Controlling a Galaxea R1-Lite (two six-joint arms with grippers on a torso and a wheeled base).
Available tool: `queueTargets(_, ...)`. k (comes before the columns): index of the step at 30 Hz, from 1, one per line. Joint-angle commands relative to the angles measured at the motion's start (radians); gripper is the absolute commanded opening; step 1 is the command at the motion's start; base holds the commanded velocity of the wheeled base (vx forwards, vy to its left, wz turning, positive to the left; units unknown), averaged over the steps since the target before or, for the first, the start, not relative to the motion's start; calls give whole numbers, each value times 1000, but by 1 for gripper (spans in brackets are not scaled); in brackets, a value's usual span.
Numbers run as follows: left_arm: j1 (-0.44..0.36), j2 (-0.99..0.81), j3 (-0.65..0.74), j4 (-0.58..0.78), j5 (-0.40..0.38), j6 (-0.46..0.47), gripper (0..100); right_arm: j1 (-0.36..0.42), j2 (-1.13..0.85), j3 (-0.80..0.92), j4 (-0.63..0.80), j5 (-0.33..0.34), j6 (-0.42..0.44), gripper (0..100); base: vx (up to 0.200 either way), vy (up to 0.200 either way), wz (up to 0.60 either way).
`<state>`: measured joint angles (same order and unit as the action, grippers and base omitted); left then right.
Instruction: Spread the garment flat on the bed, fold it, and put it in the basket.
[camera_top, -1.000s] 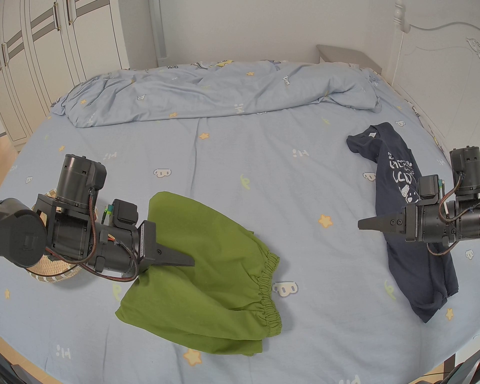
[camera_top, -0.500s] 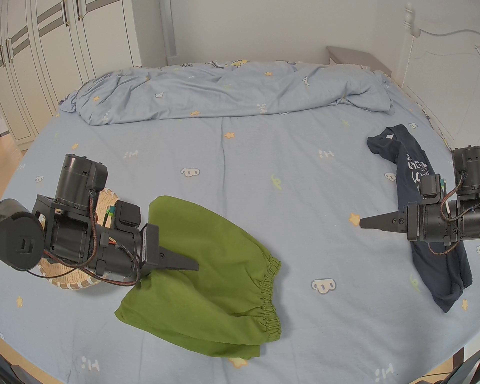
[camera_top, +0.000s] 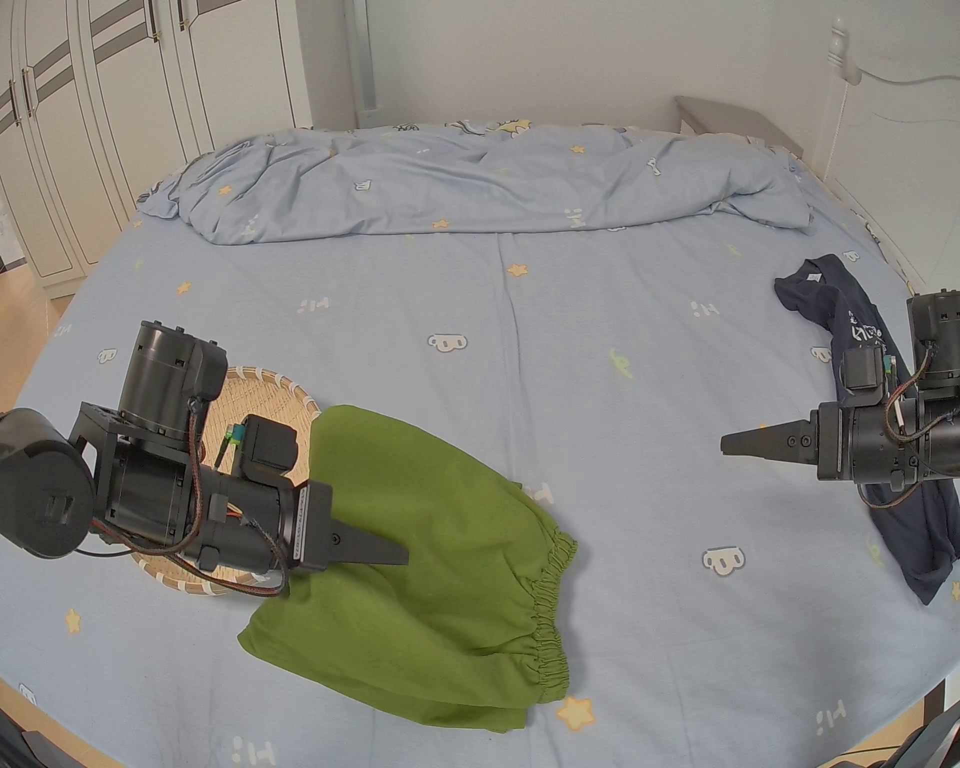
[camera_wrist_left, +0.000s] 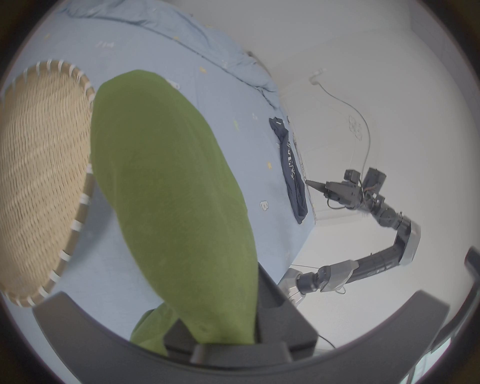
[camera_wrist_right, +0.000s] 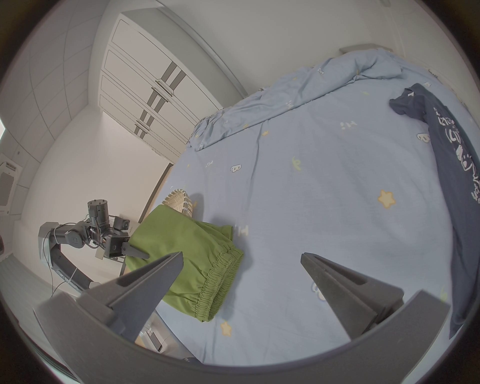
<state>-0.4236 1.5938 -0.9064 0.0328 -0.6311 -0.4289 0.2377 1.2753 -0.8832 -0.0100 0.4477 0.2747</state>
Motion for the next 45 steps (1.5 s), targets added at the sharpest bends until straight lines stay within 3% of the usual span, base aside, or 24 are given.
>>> queueTargets(1, -32, -23, -19, -1, 13, 50, 0, 3, -2, 1, -1, 0, 0, 100, 0, 0, 0)
queueTargets(5, -44, -48, -66, 3, 24, 96, 0, 3, -2, 1, -1, 0, 0, 100, 0, 0, 0)
queueTargets(9, -18, -49, -112, 3, 28, 219, 0, 2, -5, 3, -1, -1, -2, 100, 0, 0, 0)
queueTargets(12, 43, -84, -138, 1, 77, 365, 0, 0, -40, 4, 1, -1, -2, 100, 0, 0, 0)
queueTargets(15, 92, -123, -143, -10, 128, 417, 0, 0, -57, 4, 2, -1, -2, 100, 0, 0, 0)
queueTargets(25, 278, -219, -151, -77, 113, 420, 0, 3, -59, 4, 2, -1, -2, 100, 0, 0, 0)
queueTargets(30, 358, -233, -155, -91, 1, 409, 0, 2, -62, 4, 2, -1, -2, 100, 0, 0, 0)
queueTargets(32, 373, -233, -157, -91, -7, 406, 0, 2, -63, 4, 2, -1, -2, 100, 0, 0, 0)
queueTargets(36, 396, -226, -157, -93, -9, 404, 0, 0, -63, 4, 1, -1, -2, 100, 0, 0, 0)
queueTargets(37, 445, -184, -155, -91, -22, 397, 0, 0, -63, 4, 1, -1, -2, 100, 0, 0, 0)
queueTargets(45, 569, -72, -149, -103, -42, 389, 0, -3, -67, 4, 2, -1, -2, 100, 0, 0, 0)
